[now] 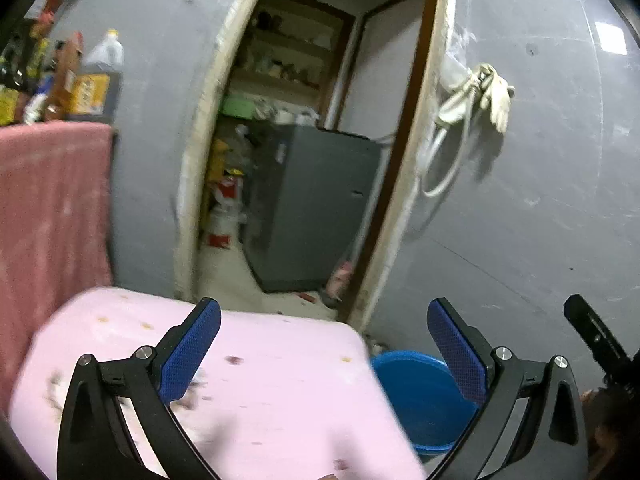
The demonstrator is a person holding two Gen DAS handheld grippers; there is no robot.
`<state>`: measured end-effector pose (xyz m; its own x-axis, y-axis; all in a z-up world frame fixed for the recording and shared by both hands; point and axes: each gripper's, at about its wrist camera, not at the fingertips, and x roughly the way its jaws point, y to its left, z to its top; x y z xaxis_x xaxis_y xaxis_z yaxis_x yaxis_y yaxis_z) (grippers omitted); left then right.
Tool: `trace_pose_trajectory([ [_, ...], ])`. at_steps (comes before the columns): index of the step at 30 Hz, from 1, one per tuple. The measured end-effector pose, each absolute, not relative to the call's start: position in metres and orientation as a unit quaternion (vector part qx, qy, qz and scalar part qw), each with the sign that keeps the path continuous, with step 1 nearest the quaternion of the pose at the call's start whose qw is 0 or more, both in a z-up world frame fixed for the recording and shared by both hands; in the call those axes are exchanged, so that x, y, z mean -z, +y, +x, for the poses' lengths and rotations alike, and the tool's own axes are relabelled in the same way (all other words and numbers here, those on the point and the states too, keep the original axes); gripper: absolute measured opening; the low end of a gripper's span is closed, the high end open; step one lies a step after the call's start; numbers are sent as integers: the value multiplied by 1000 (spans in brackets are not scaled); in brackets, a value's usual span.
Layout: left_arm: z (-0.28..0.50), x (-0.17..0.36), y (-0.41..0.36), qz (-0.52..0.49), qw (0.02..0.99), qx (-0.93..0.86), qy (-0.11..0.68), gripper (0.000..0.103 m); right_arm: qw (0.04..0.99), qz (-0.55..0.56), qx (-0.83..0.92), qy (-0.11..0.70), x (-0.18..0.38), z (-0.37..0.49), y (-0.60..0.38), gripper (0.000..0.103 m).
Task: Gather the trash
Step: 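Move both tools back over the remaining trash on the table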
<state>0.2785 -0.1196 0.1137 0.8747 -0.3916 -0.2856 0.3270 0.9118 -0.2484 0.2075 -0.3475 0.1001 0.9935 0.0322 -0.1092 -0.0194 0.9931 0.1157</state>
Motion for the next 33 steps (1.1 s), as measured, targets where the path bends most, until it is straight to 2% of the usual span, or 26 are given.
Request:
trace_pose_trajectory([
  [9, 249, -115, -45, -92, 978, 116, 146, 101, 994, 34, -76, 65, -103, 217, -280, 103],
  [19, 239, -88, 26, -83, 982, 43, 161, 101, 986, 11, -130, 106, -82, 243, -216, 103],
  [33, 281, -30, 64, -76, 965, 33, 249, 101, 965, -16, -165, 203, -37, 302, -169, 102],
])
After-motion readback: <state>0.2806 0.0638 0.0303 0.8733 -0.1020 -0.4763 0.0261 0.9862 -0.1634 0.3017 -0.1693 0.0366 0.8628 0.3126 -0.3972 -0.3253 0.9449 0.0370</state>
